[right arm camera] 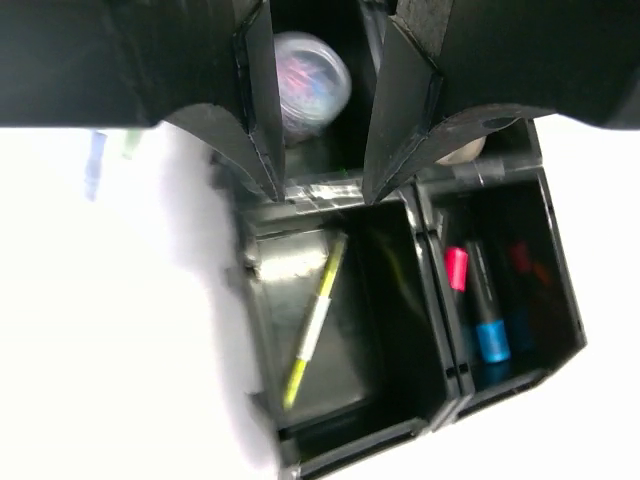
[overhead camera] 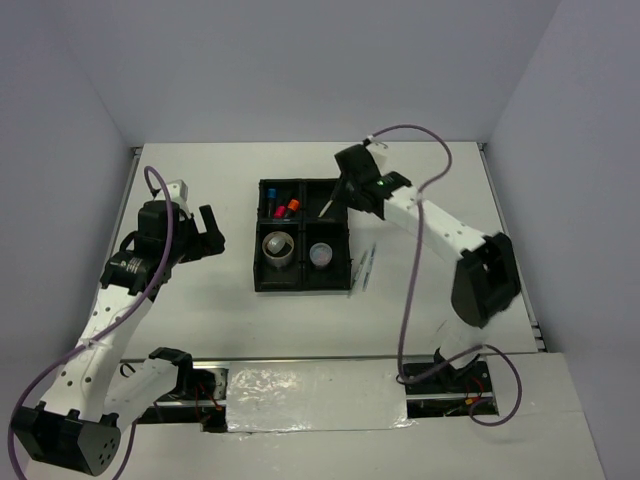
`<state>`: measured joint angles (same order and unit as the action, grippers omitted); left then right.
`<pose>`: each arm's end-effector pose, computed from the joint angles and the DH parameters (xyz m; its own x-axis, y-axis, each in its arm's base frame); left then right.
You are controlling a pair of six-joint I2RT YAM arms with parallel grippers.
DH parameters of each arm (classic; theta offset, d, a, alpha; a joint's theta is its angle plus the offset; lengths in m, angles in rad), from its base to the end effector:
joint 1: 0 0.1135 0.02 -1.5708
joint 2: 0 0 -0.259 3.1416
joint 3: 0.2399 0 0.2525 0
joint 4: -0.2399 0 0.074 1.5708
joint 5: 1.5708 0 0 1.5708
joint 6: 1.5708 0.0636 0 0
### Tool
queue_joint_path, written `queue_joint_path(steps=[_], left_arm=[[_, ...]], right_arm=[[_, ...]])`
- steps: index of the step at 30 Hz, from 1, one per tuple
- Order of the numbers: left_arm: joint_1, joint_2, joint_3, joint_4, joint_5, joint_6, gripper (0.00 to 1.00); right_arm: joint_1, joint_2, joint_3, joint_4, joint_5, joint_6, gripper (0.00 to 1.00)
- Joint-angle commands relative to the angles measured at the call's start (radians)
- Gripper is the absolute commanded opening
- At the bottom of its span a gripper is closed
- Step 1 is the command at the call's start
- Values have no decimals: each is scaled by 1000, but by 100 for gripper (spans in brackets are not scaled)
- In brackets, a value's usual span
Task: Sort the stationery into containers
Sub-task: Place the pen in the storage box, then pick up the pen from the center of the board.
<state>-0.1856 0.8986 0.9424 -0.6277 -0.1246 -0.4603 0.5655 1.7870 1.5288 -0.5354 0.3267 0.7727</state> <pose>0.2133 -0.0320 0.3112 -0.5215 -0.3505 -0.7779 -0.1679 0.9360 -0.3092 0.3674 0.2090 0.2662 -0.6526 0.3689 -0.6618 0.1929 0.9256 0.3257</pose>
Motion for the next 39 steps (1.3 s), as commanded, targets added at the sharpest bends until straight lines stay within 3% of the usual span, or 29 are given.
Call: queue_joint_path(steps=[1, 7, 32, 35, 39], left_arm=[[5, -20, 1, 31, 14, 22, 99], [5, -27, -1, 31, 9, 20, 99], [5, -15, -1, 31, 11, 25, 99], [5, -17, -1, 31, 11, 23, 99], [5, -18, -2, 31, 13, 25, 99]], right_arm=[[7, -191, -189, -11, 122, -72, 45], [-26, -291, -447, 57, 78, -92, 44], [-44, -101, -596, 132, -12, -73, 35], [-47, -83, -616, 150, -32, -69, 31], [-50, -107, -647, 143, -9, -52, 17]])
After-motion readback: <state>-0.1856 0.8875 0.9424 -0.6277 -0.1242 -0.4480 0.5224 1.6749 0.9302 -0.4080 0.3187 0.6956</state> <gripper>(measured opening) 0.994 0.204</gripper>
